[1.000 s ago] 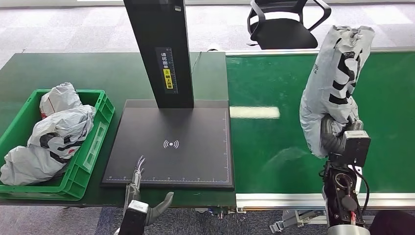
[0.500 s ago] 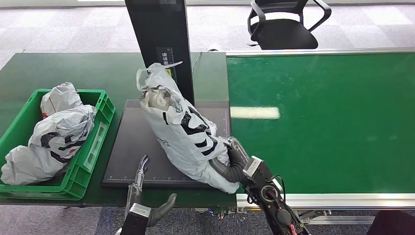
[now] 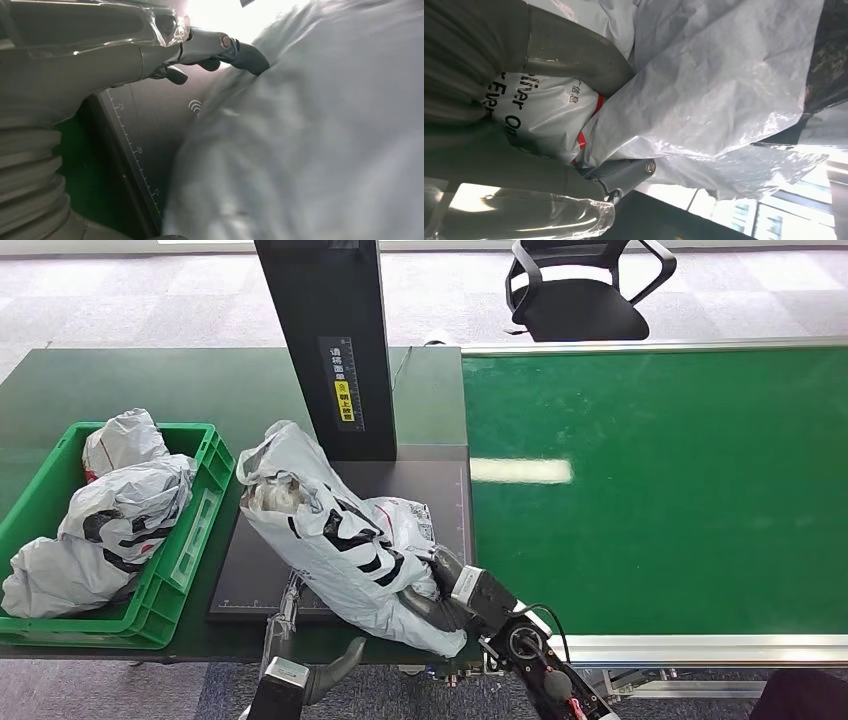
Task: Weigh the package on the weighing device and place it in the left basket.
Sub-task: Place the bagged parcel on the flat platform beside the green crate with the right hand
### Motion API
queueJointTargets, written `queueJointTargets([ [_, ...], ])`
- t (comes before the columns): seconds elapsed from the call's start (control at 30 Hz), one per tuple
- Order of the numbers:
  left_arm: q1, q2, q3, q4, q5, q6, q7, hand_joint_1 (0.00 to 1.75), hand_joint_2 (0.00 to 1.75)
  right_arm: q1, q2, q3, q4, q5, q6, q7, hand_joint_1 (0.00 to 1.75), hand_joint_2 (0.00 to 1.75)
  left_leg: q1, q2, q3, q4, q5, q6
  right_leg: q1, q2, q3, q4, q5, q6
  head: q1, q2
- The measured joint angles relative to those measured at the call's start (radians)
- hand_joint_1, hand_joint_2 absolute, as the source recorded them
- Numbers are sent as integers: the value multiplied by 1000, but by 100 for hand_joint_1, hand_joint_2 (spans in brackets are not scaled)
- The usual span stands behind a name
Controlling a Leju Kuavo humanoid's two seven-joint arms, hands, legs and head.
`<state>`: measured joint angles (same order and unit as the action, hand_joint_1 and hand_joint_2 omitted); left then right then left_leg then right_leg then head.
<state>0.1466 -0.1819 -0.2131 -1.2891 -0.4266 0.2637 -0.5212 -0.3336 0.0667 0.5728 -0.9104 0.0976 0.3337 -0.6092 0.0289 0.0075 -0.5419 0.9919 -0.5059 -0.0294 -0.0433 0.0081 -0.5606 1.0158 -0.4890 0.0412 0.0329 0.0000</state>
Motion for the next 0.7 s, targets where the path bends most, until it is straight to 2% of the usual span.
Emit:
queueJointTargets([
  [0.1, -3, 2, -4, 8, 10, 6, -3, 0, 175, -3, 11, 13, 43, 58, -130, 72, 175, 175, 0, 0, 0, 0, 0, 0, 0, 0, 0, 0, 0, 0, 0, 0],
  [0.23, 0, 4, -4, 9, 16, 12, -3, 0, 175, 7, 21, 16, 58, 119, -296, 169, 0, 175, 0, 0, 0, 0, 0, 0, 0, 0, 0, 0, 0, 0, 0, 0],
  [0.47, 26, 0, 20, -18, 26, 89, -16, 0, 175, 58, 22, -11, 36, 151, -406, 201, 0, 175, 0, 0, 1, 0, 0, 0, 0, 0, 0, 0, 0, 0, 0, 0],
  [0.7, 80, -26, 84, -113, 39, 253, -77, 0, 175, 124, 15, -61, -43, 155, -543, 146, 0, 175, 0, 0, 0, 0, 0, 0, 0, 0, 0, 0, 0, 0, 0, 0],
])
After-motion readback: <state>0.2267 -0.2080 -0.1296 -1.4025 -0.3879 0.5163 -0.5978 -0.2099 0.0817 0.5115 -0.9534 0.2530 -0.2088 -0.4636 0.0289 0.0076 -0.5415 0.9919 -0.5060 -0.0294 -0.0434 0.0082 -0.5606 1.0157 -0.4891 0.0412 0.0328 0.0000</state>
